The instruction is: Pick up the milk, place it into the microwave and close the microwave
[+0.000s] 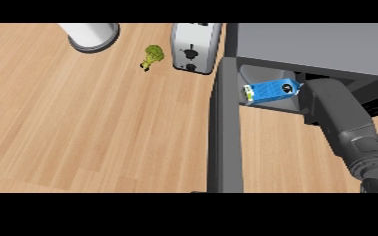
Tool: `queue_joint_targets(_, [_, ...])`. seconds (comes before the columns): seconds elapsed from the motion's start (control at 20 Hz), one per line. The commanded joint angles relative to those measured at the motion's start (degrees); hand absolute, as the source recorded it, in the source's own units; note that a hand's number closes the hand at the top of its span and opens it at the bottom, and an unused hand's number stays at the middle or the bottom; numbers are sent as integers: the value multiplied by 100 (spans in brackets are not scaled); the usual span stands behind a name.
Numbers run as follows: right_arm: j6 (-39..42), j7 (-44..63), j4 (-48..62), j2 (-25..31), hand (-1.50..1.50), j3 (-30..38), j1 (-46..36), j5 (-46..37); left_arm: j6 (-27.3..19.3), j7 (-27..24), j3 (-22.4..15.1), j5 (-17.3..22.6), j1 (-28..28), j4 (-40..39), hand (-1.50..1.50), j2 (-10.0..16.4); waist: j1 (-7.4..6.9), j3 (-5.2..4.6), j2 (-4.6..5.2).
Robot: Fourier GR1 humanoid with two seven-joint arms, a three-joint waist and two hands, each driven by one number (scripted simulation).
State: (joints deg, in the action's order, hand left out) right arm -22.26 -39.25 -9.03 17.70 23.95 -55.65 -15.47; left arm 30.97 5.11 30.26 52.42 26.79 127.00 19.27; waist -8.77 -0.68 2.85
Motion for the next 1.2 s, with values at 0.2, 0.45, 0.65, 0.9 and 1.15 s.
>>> queue_joint_targets(0.2, [32,144,99,336,150,-95,-344,-111,-55,-12,91,-221,-177,-114,-150,79,-203,109,232])
queue_joint_targets(0.45, [-16,28,176,474,150,-88,-310,-76,35,61,72,-305,-107,-26,-150,155,-327,117,253])
queue_joint_targets(0.65, [-965,212,291,786,150,-452,-202,-523,-6,56,83,-323,-256,-106,-150,221,-315,73,378])
queue_joint_targets(0.9, [753,-102,137,199,-150,-128,-734,-34,34,65,5,-423,-349,-154,-150,239,-369,123,239])
queue_joint_targets(1.15, [566,536,420,65,-150,-486,-934,-391,-9,89,-18,-459,-529,-278,-150,312,-420,92,215])
